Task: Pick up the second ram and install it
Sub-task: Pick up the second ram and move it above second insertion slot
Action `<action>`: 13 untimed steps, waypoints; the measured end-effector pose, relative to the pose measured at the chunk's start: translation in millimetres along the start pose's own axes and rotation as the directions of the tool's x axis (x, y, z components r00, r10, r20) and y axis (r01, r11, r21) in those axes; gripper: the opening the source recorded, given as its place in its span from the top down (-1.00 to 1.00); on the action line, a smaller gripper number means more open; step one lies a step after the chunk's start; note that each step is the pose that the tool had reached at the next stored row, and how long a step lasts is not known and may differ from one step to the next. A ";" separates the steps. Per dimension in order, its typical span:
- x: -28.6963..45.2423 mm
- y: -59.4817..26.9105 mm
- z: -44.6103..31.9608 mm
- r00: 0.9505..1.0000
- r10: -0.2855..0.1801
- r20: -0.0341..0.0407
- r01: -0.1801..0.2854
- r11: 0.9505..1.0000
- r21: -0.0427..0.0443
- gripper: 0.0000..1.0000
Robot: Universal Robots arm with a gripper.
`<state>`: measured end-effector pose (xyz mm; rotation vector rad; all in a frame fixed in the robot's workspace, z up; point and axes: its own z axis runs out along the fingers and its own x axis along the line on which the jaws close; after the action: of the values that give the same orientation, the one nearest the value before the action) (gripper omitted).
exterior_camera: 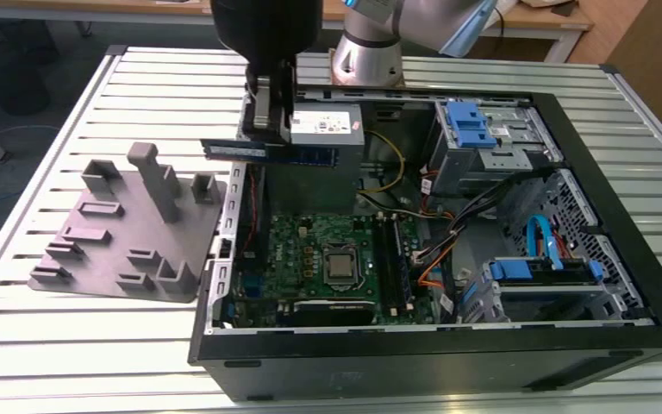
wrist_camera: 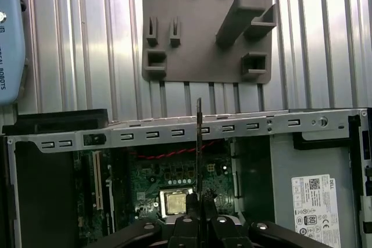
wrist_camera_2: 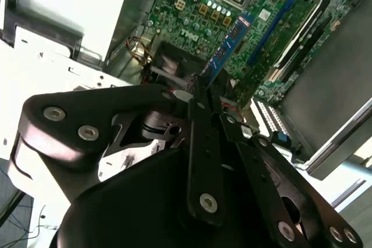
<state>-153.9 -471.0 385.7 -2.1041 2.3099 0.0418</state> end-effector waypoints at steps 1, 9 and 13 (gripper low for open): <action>-0.2 -2.0 0.0 1.000 0.000 0.000 0.000 1.000 0.000 0.78; -1.5 -16.4 0.4 1.000 0.000 0.000 0.000 1.000 0.000 0.78; -2.5 -26.9 1.2 1.000 0.000 0.000 0.000 1.000 -0.001 0.78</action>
<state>-126.9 -471.0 384.4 -2.1044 2.3104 0.0426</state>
